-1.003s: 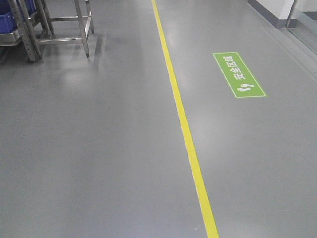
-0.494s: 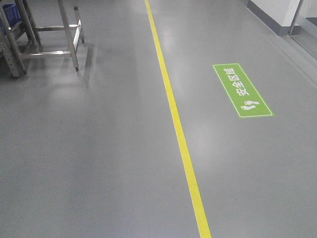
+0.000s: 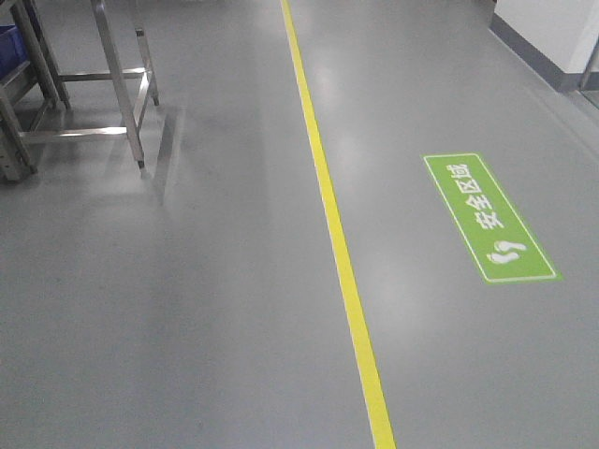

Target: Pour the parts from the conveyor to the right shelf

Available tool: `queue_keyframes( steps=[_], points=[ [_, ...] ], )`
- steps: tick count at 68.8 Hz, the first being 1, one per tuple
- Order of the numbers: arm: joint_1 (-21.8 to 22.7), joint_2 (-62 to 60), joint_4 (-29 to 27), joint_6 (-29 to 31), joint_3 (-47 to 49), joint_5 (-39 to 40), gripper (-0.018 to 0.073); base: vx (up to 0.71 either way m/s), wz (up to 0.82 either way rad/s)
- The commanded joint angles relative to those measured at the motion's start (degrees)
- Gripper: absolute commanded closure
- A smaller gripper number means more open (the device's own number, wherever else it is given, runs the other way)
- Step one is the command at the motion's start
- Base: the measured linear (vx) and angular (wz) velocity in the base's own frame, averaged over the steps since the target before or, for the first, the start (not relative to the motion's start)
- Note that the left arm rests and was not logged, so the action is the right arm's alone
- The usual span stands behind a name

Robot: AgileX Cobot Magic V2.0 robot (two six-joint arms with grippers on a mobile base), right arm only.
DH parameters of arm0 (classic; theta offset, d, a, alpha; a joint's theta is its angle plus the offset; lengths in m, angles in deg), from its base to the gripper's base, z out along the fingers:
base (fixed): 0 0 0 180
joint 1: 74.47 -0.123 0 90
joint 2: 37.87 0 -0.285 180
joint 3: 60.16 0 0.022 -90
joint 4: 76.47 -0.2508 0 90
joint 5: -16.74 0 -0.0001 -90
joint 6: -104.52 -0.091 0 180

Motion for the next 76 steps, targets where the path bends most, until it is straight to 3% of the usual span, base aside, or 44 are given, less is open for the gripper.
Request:
queue_keyframes(
  steps=[1, 76],
  points=[
    [0.16, 0.52, 0.10, 0.41, 1.59, 4.87, 0.0565, 0.67, 0.07],
    [0.16, 0.52, 0.10, 0.41, 1.59, 4.92, 0.0565, 0.68, 0.01]
  ],
)
